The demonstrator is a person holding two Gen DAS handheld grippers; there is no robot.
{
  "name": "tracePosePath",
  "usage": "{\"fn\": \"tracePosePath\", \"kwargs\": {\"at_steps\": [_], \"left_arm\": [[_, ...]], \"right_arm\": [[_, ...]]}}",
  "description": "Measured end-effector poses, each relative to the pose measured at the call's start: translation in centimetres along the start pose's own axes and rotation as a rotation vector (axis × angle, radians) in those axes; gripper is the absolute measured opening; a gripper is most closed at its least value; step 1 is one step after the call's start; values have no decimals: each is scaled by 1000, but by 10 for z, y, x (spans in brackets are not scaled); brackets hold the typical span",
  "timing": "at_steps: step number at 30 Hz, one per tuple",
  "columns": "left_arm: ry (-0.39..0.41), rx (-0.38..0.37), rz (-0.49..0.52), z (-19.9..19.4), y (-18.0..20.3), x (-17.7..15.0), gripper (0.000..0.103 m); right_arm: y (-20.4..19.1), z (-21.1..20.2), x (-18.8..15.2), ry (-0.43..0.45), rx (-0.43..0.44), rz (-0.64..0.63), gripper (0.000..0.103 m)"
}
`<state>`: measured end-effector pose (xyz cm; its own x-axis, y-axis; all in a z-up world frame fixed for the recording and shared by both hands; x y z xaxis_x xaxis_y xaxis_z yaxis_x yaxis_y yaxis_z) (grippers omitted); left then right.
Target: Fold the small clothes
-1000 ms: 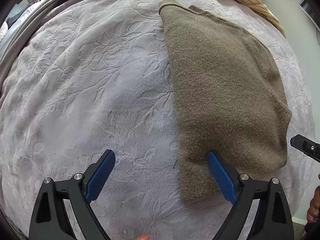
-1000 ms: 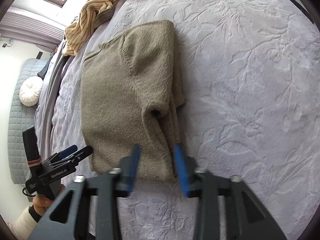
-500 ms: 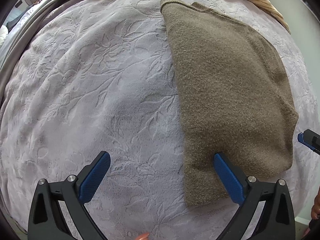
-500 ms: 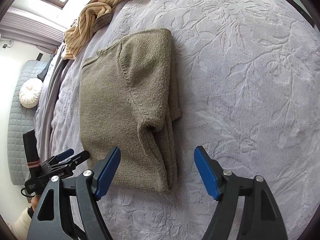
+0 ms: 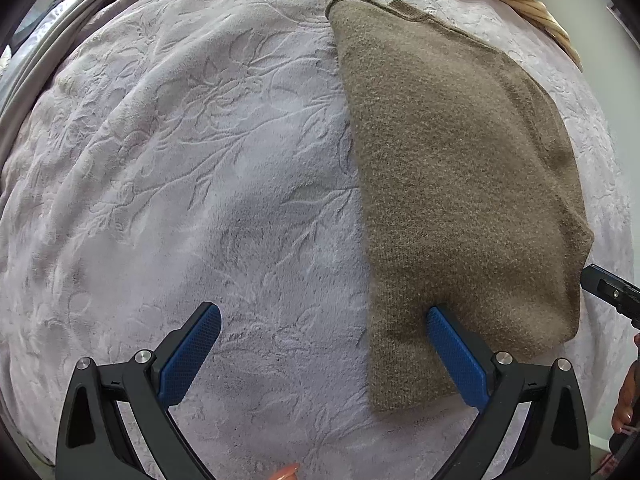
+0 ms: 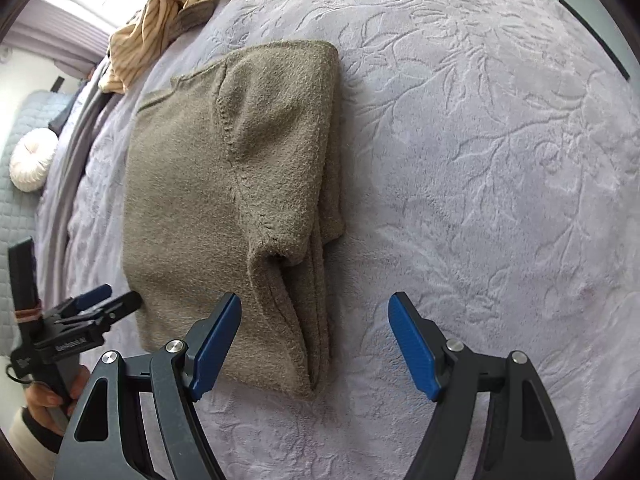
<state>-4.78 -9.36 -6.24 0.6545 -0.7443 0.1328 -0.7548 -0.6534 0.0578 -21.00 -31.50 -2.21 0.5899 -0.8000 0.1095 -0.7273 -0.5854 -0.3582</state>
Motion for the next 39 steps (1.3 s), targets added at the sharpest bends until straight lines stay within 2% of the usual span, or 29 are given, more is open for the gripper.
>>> {"fn": "tracePosePath", "kwargs": {"at_steps": [10,18,27,33,36,39], "left_arm": [[2,12,-3,-2,4,7,103],[-2,34,-1,1,17,12,103],[-20,10,-25,6,19,12,103],[-31,-11,-14,13,17,11,103],[-13,-78,-3,9,16,20,103],[33,-156,-47,1,7,38,103]], "right_arm": [[-6,3,6,-5,-47,-48,79],[-3,3,10,1,-25,-45,79],[15,5,18,4,105,57,80],[16,8,28,9,172,75,80],[17,10,35,13,242,87,80],[20,15,47,16,281,101,80]]}}
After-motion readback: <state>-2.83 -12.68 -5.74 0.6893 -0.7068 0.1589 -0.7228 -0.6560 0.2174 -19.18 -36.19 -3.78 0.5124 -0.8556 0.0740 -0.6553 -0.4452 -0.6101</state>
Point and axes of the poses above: each gripper's, at about its wrist camera, not at the fingertips, and z roughly the way its jaws point, y to its right, x to its top, the point moved 4 cm from there along z, roughly the way its jaws point, and after that the axes turned 2 degrees about x, right-handed, at the moved point
